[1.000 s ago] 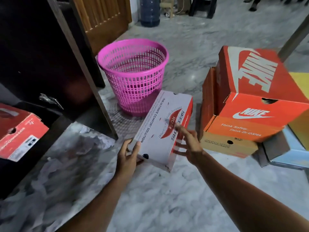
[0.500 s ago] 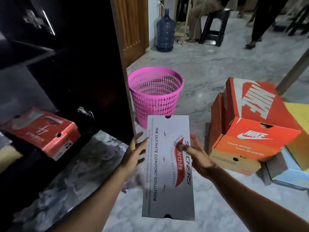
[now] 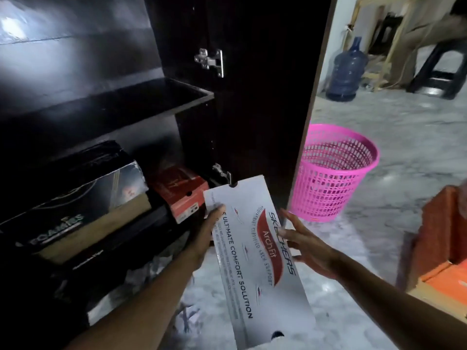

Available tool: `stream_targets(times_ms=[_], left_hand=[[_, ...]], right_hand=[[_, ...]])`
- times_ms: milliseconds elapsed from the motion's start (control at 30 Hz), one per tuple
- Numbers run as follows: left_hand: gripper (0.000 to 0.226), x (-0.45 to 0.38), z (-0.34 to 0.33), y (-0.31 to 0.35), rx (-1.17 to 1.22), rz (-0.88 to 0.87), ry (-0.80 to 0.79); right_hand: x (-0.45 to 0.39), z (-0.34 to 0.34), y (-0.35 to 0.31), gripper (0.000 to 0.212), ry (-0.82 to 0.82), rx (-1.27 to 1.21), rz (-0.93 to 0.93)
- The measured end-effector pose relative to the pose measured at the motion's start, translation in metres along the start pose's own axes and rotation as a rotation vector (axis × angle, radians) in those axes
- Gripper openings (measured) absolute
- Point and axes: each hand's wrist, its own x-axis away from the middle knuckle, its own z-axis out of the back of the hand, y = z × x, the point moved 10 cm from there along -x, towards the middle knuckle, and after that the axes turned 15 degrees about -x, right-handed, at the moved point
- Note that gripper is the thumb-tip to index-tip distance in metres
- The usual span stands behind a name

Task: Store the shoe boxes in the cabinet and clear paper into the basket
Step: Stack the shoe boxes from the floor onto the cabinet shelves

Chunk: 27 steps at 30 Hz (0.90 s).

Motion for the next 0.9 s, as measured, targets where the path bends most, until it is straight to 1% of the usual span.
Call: stream_targets(times_ms=[33,67,100,167,233,267,367,467,533,567,600,633,667,700,733,800,833,867,900], left_hand=[[0.050,-0.002,0.016,0.005,0.007,0.009,0.057],[0.043,-0.006,0.033,0.008,0.019,0.014,0.110],[0.041,-0.011,0.049,0.011,0.024,0.012,0.153],[0.049,-0.023,0.074,0.014,0.023,0.029,0.220],[0.058,-0.036,0.092,0.011,0.025,0.090,0.257],[0.059,-0.042,0.098,0.011,0.020,0.118,0.265],[0.055,-0.068,0.117,0.019,0.024,0.110,0.305],[0.069,-0.098,0.141,0.014,0.078,0.118,0.317],[0.076,-0.117,0.156,0.006,0.052,0.114,0.334],[0.082,-0.123,0.166,0.000,-0.012,0.127,0.387],[0.090,-0.123,0.177,-0.002,-0.129,0.133,0.488],[0.094,-0.116,0.185,0.004,-0.270,0.091,0.595],[0.094,-0.104,0.186,0.014,-0.393,0.024,0.679],[0.089,-0.092,0.179,0.024,-0.494,-0.062,0.727],[0.080,-0.081,0.170,0.032,-0.589,-0.163,0.743],[0.060,-0.067,0.148,0.040,-0.754,-0.367,0.685],[0.055,-0.066,0.137,0.037,-0.847,-0.440,0.616],[0.052,-0.068,0.130,0.033,-0.934,-0.466,0.545],[0.052,-0.074,0.129,0.025,-1.012,-0.459,0.483]], right_hand=[[-0.005,-0.004,0.003,0.138,-0.007,-0.003,-0.026],[-0.012,-0.008,0.006,0.139,-0.013,-0.002,-0.050],[-0.018,-0.009,0.011,0.140,-0.013,-0.003,-0.072],[-0.029,-0.011,0.018,0.137,-0.021,-0.026,-0.100],[-0.041,-0.011,0.021,0.129,-0.030,-0.076,-0.098],[-0.048,-0.013,0.021,0.126,-0.037,-0.097,-0.090],[-0.073,-0.025,0.018,0.115,-0.043,-0.125,-0.077],[-0.101,-0.036,0.012,0.099,0.021,-0.266,-0.063],[-0.120,-0.043,0.007,0.088,0.085,-0.326,-0.028],[-0.129,-0.048,0.003,0.078,0.097,-0.327,-0.015],[-0.139,-0.054,0.000,0.067,0.105,-0.307,-0.004],[-0.148,-0.063,-0.002,0.058,0.108,-0.283,-0.001],[-0.157,-0.071,-0.005,0.055,0.111,-0.255,0.001],[-0.166,-0.080,-0.008,0.055,0.110,-0.231,-0.008],[-0.174,-0.089,-0.009,0.054,0.110,-0.214,-0.029],[-0.198,-0.102,-0.010,0.057,0.144,-0.232,-0.065],[-0.210,-0.107,-0.011,0.065,0.157,-0.251,-0.073],[-0.223,-0.112,-0.012,0.074,0.159,-0.273,-0.070],[-0.235,-0.120,-0.013,0.077,0.152,-0.290,-0.071]])
